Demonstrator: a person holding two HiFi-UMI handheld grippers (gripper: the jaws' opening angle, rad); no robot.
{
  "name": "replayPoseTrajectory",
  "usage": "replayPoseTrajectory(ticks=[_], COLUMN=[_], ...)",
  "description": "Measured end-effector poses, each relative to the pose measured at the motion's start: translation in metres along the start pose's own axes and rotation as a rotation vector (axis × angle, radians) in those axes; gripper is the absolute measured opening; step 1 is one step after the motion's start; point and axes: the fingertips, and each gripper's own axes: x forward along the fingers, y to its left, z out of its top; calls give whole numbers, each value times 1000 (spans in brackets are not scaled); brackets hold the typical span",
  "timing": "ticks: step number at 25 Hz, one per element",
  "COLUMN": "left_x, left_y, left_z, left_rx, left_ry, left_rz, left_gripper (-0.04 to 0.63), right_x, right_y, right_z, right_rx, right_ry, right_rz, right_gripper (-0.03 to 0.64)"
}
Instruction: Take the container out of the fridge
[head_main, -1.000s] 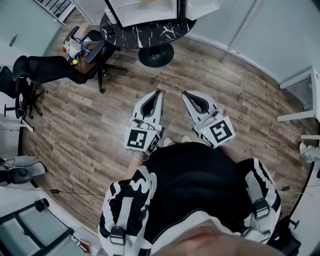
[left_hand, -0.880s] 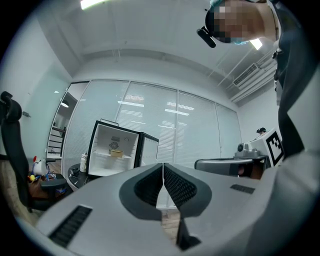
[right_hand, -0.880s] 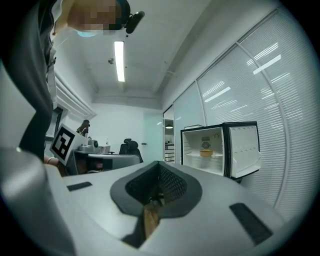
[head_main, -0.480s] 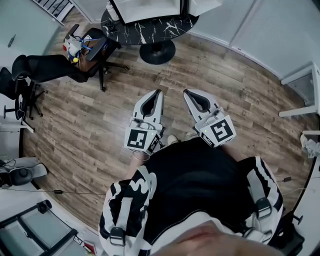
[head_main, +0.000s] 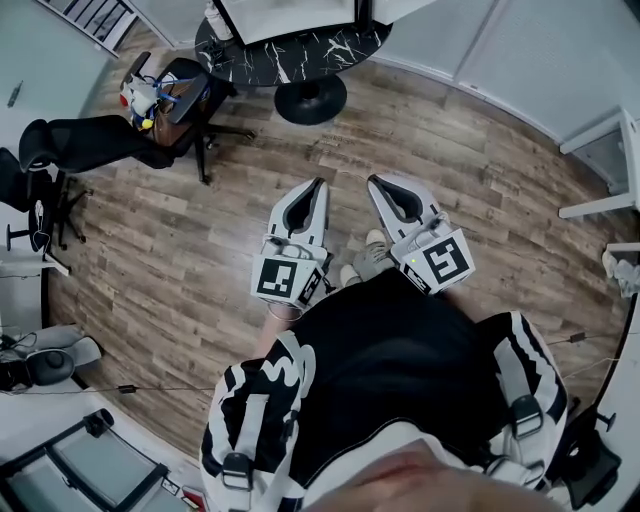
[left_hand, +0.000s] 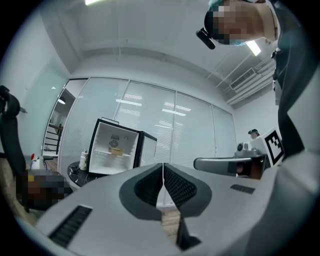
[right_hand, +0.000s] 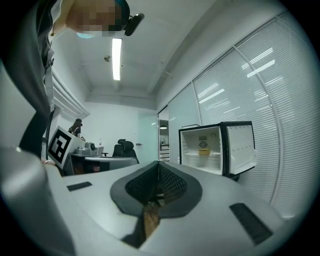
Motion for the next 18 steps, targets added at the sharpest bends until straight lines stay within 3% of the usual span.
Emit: replayPoseTrajectory(ticks=[7, 18], left_x=[2, 43], left_y=[4, 48], left_z=[-3, -1], left_rx=[-6, 28], left_ry=[3, 11], left_rz=[5, 41], left_gripper=[14, 13], right_x=[2, 57], right_y=[-7, -40], right_z=[-6, 4], right_rx=[29, 29], right_ry=[8, -46], right_rz=[-26, 25], right_gripper=[11, 11])
